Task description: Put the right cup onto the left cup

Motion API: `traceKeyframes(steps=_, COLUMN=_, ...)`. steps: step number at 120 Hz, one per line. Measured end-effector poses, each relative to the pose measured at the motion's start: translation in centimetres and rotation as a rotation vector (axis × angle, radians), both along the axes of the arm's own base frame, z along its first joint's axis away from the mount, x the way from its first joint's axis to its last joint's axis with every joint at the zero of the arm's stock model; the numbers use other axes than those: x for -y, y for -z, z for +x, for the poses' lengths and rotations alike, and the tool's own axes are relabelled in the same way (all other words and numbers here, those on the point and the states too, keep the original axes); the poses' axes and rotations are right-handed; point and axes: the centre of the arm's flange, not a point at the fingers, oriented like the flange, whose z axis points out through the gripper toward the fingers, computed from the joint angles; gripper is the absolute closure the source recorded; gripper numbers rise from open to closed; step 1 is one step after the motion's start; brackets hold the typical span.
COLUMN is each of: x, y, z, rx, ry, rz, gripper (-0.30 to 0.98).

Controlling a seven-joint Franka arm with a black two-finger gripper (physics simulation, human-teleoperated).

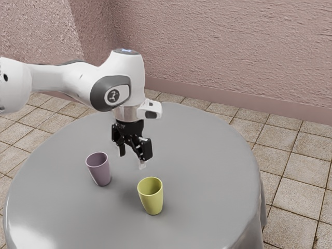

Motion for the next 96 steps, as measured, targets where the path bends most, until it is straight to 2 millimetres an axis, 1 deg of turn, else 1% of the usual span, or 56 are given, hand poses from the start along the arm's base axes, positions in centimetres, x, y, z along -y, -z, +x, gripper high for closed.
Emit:
traceKeyframes(steps=8, x=0.6, y=0.4, z=-0.1, rx=-0.004, ry=0.010, rz=-0.003, gripper=0.00)
traceKeyframes(steps=16, x=0.4, y=0.7, z=0.1, rx=-0.007, ry=0.008, rz=-0.006, gripper=0.00)
traceKeyframes(steps=28, x=0.4, y=1.9, z=-0.1, rx=-0.026, ry=0.009, rz=-0.006, gripper=0.00)
traceKeyframes(steps=48, x=1.9, y=2.9, z=-0.8, rx=-0.043, ry=0.037, rz=-0.005, gripper=0.00)
traceKeyframes(steps=65, x=1.8, y=4.1, z=-0.9, rx=-0.059, ry=0.032, rz=-0.003, gripper=0.00)
traceKeyframes(steps=75, x=2.0, y=4.3, z=-1.6, rx=-0.064, ry=0.034, rz=-0.001, gripper=0.00)
traceKeyframes(steps=96, x=3.0, y=4.4, z=-2.6, rx=-0.065, ry=0.045, rz=0.004, gripper=0.00)
